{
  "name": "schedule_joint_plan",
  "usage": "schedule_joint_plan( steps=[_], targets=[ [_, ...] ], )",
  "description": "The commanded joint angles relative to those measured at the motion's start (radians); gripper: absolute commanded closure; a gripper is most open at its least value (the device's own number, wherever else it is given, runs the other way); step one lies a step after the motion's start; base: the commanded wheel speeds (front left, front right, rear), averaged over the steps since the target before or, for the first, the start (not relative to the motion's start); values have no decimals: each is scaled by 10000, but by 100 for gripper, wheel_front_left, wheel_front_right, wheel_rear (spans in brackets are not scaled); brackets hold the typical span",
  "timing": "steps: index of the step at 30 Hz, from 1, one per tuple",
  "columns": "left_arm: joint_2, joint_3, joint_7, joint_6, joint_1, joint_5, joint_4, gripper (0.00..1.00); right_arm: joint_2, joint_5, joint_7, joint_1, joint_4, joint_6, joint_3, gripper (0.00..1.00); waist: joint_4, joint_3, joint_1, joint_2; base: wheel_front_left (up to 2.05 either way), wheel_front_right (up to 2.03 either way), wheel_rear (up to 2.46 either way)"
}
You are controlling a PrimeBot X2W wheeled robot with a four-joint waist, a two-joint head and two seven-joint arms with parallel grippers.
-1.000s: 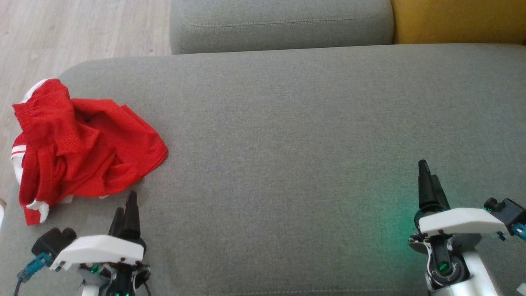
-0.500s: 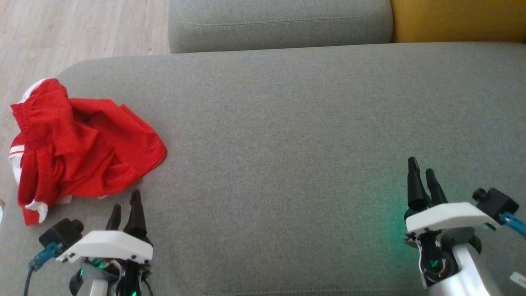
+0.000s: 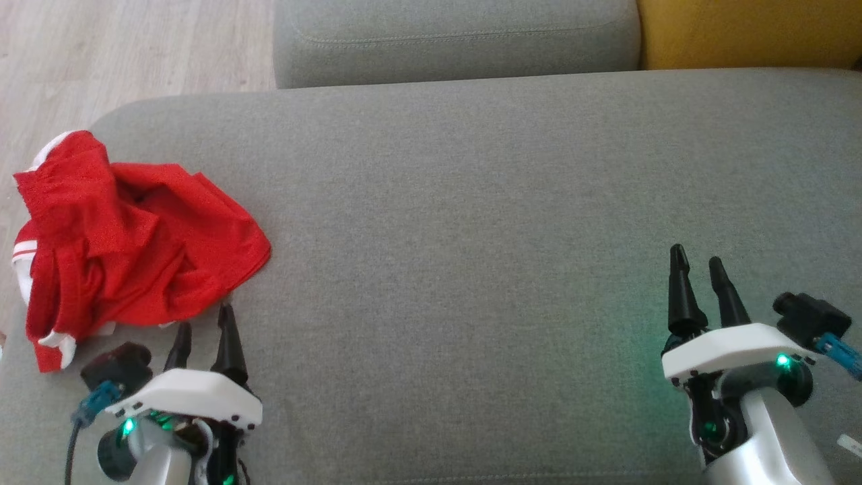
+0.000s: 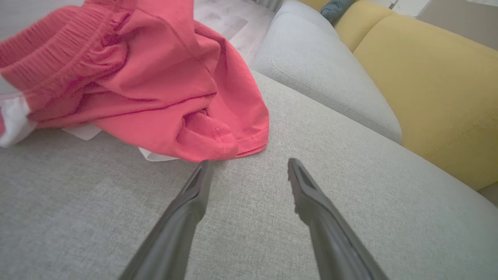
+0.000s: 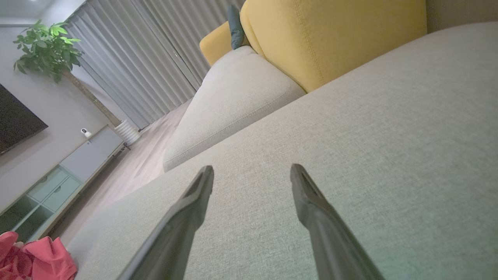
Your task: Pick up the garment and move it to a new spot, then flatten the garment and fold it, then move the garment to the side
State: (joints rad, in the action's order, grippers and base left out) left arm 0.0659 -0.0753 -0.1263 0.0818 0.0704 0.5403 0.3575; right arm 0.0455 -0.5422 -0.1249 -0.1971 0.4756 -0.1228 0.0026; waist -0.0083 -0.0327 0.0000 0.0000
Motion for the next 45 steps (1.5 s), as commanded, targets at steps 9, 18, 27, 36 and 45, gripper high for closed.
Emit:
schedule_joint_plan(
  steps=[9, 18, 27, 36, 45],
  targets=[
    [338, -64, -413, 517, 511, -1308, -456, 0, 26, 1560, -418, -522, -334, -59, 147, 0, -60, 111, 0, 0, 0, 0, 0],
    [390, -225, -676, 837, 451, -2358, -305, 0, 30, 2596, -683, -600, 105, -64, 390, 0, -42, 146, 0, 0, 0, 0, 0],
    [416, -363, -938, 1024, 473, -3418, -189, 0, 37, 3737, -948, -665, 341, -70, 235, 0, -82, 116, 0, 0, 0, 0, 0],
    [391, -346, -1171, 1213, 528, -4325, -251, 0, 43, 4623, -1183, -699, 186, -75, -165, 0, -194, 70, 0, 0, 0, 0, 0],
    [346, -203, -1355, 1393, 558, -5114, -279, 0, 47, 5369, -1368, -757, 123, -79, -197, 0, -234, -4, 0, 0, 0, 0, 0]
  ],
)
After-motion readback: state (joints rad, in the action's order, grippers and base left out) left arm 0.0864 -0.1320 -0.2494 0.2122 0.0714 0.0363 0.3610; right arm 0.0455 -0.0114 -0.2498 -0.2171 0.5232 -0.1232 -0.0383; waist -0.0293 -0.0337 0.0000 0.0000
